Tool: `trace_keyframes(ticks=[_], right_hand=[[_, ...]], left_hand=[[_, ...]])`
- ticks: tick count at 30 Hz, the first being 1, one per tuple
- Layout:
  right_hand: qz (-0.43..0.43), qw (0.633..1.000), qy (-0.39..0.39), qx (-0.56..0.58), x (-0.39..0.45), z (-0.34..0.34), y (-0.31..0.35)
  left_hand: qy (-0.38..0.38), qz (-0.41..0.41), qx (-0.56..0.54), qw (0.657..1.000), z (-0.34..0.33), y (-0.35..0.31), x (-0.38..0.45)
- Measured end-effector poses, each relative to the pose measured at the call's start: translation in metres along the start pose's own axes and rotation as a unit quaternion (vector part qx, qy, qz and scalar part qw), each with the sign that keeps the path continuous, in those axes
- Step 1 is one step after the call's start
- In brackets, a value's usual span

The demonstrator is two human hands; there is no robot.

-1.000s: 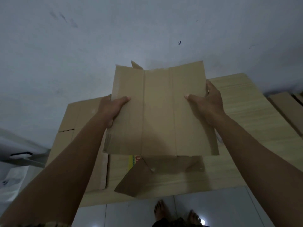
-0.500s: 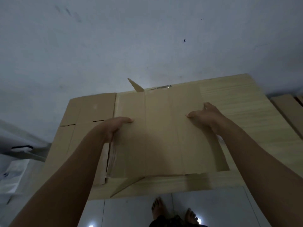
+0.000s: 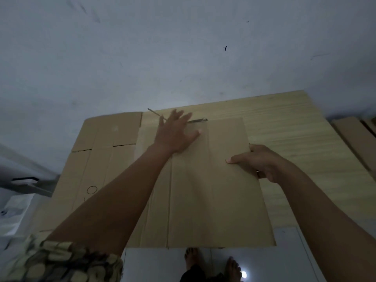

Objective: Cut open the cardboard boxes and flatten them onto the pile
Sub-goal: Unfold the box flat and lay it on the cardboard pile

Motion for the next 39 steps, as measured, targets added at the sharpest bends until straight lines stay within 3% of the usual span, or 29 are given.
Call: trace_keyframes(ticks=[2, 4, 7, 9, 14, 19, 24, 29, 32, 35, 39], right_hand=[[0.0, 1.0, 0.016, -0.001, -0.002, 0.0, 0.001], [0.003, 0.999, 0.045, 0.024, -0.003, -0.001, 0.005], [-0.053, 0.962, 0.104, 0.248, 0.003, -0.018, 0.006], [-0.1, 0.927, 0.055, 0.357, 0.02, -0.021, -0.002], [-0.07, 0.936, -0.001, 0.344, 0.056, -0.025, 0.002], [-0.089, 0.918, -0.016, 0.386, 0.062, -0.003, 0.023], [0.011, 0.988, -0.062, 0.138, 0.074, 0.009, 0.042], [0.036, 0.99, -0.133, -0.044, 0.085, 0.002, 0.0], [0.023, 0.988, -0.122, -0.088, 0.092, -0.01, -0.036], [-0.001, 0.986, -0.095, -0.135, 0.098, -0.027, -0.068], [-0.01, 0.967, -0.147, -0.207, 0.096, -0.034, -0.089]], left_hand=[[0.008, -0.034, -0.023, 0.999, -0.011, -0.012, 0.006], [-0.03, -0.041, -0.063, 0.997, -0.009, -0.012, 0.007], [-0.062, -0.043, -0.096, 0.992, -0.011, -0.003, 0.004], [-0.077, -0.051, -0.098, 0.991, -0.014, 0.001, 0.003], [-0.093, -0.07, -0.087, 0.989, -0.016, 0.001, 0.009], [-0.035, -0.124, -0.05, 0.99, -0.038, -0.009, 0.002], [0.048, -0.081, -0.009, 0.996, -0.086, -0.001, -0.005], [0.165, -0.009, 0.016, 0.986, -0.146, 0.023, -0.018], [0.203, 0.002, 0.029, 0.979, -0.18, 0.039, -0.03], [0.191, -0.01, 0.001, 0.982, -0.202, 0.053, -0.039], [0.119, 0.051, -0.029, 0.991, -0.199, 0.075, -0.048]])
Point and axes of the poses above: each hand's wrist, its own x-axis towards the middle knuckle, its own z-axis out of the back of the hand, y = z × x, the point moved 10 cm from there along x, towards the middle knuckle, and after that the axes turned 6 degrees about z, right-handed, at the moved point
